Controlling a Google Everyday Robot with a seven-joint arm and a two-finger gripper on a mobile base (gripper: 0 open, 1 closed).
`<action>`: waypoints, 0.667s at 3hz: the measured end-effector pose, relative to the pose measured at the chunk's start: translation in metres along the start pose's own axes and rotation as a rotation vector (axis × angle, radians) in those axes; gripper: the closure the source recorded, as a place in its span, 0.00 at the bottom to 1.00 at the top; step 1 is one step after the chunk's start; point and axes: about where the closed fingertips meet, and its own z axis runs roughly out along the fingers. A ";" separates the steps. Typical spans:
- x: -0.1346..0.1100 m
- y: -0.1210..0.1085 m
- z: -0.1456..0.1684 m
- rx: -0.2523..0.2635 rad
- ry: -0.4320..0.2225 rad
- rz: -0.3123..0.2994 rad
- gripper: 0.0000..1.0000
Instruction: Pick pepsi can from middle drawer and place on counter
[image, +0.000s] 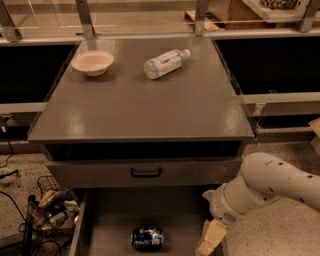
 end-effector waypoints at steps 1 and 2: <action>0.004 -0.010 0.038 -0.078 -0.033 0.014 0.00; 0.008 -0.015 0.061 -0.131 -0.055 0.026 0.00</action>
Offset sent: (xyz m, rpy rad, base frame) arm 0.0151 0.0221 -0.0812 0.1373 0.1407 0.0280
